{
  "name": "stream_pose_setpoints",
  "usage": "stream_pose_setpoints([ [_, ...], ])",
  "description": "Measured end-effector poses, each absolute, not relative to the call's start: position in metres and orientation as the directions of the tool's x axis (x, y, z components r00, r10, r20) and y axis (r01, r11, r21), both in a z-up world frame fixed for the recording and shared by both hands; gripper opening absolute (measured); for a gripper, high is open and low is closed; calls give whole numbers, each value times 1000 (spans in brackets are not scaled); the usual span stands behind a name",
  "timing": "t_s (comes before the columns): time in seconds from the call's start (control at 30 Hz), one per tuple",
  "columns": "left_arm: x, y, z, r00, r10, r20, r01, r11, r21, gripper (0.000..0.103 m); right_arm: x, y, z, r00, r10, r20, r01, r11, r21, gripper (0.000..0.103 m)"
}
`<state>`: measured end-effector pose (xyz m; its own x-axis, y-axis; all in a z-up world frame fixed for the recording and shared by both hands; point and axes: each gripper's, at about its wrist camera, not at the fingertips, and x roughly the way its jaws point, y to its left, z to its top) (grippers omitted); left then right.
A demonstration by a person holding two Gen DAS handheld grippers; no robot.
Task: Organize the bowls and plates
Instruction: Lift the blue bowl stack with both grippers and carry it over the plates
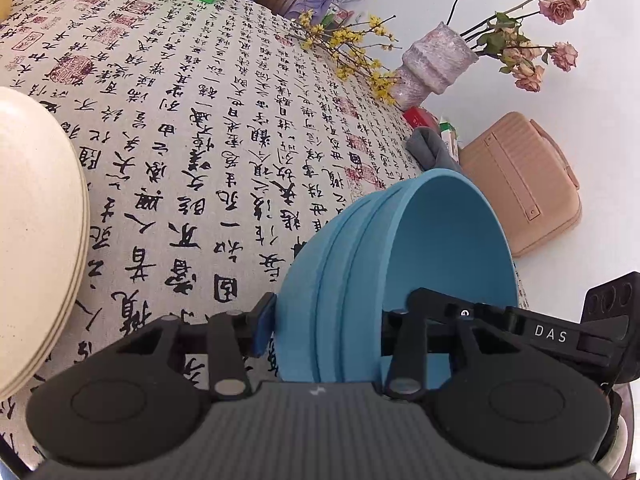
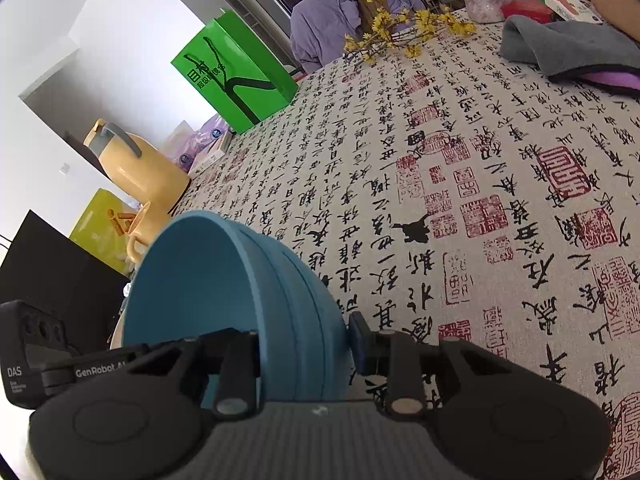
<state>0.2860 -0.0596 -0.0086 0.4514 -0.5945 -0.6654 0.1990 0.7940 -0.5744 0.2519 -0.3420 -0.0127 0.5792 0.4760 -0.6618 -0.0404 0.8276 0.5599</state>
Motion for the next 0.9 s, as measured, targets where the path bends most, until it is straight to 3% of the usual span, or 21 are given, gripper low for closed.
stream_pose_setpoints([
  [0.43,284,53,45,581,-524,-623,103,807,-582,43,290,-237,49,535,554,-638,-206,818,537,28],
  [0.7,280,142,39,611,-421,-670,-40,829,-558,43,323,-134,35,410,645,-645,-280,762,584,28],
  [0.9,287,174,24,588,-423,-689,-86,815,-573,43,332,-97,20,357,644,-677,-275,765,583,28],
])
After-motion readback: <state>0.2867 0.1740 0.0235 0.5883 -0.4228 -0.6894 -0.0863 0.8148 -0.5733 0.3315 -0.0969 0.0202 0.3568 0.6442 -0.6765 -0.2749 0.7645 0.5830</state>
